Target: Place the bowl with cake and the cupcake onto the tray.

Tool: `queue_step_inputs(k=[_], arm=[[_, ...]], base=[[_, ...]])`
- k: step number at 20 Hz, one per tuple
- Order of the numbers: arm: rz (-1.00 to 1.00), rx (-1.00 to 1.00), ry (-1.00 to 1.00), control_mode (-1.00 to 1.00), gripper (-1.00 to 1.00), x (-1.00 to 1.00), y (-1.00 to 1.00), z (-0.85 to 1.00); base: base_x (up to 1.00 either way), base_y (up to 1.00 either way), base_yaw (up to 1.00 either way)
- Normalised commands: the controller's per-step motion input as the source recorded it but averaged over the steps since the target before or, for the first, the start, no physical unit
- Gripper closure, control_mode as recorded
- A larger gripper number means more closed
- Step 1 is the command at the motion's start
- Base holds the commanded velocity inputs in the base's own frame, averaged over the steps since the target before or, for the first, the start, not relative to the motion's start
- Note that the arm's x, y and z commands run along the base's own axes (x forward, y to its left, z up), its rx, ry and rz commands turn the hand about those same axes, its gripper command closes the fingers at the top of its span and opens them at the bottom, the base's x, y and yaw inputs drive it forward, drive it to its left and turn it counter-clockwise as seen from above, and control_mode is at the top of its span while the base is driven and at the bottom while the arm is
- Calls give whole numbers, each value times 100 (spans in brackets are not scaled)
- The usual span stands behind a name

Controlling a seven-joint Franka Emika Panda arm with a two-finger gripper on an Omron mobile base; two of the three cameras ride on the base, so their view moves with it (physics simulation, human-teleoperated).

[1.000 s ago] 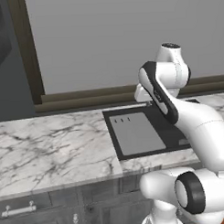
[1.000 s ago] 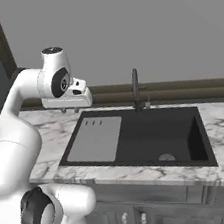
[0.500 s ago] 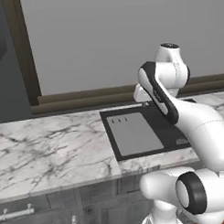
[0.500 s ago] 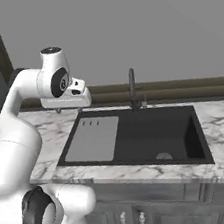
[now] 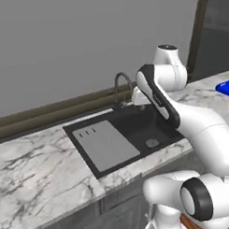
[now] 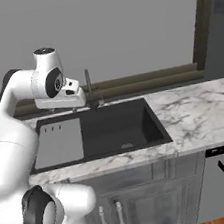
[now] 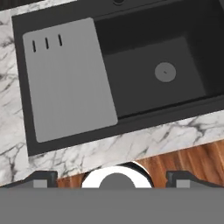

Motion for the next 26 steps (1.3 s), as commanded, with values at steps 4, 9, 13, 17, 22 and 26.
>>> queue_step_inputs(k=[4, 9, 13, 17, 22, 26], arm=[[0, 0, 0, 100, -100, 0, 0, 0], [0, 0, 0, 100, -100, 0, 0, 0], [0, 0, 0, 100, -100, 0, 0, 0], [0, 0, 0, 100, -100, 0, 0, 0], [0, 0, 0, 100, -100, 0, 0, 0], [0, 0, 0, 100, -100, 0, 0, 0]], base=[[0, 0, -60], [6, -16, -46], [20, -37, -13], [31, -47, 0], [33, -51, 1], [34, -53, 0]])
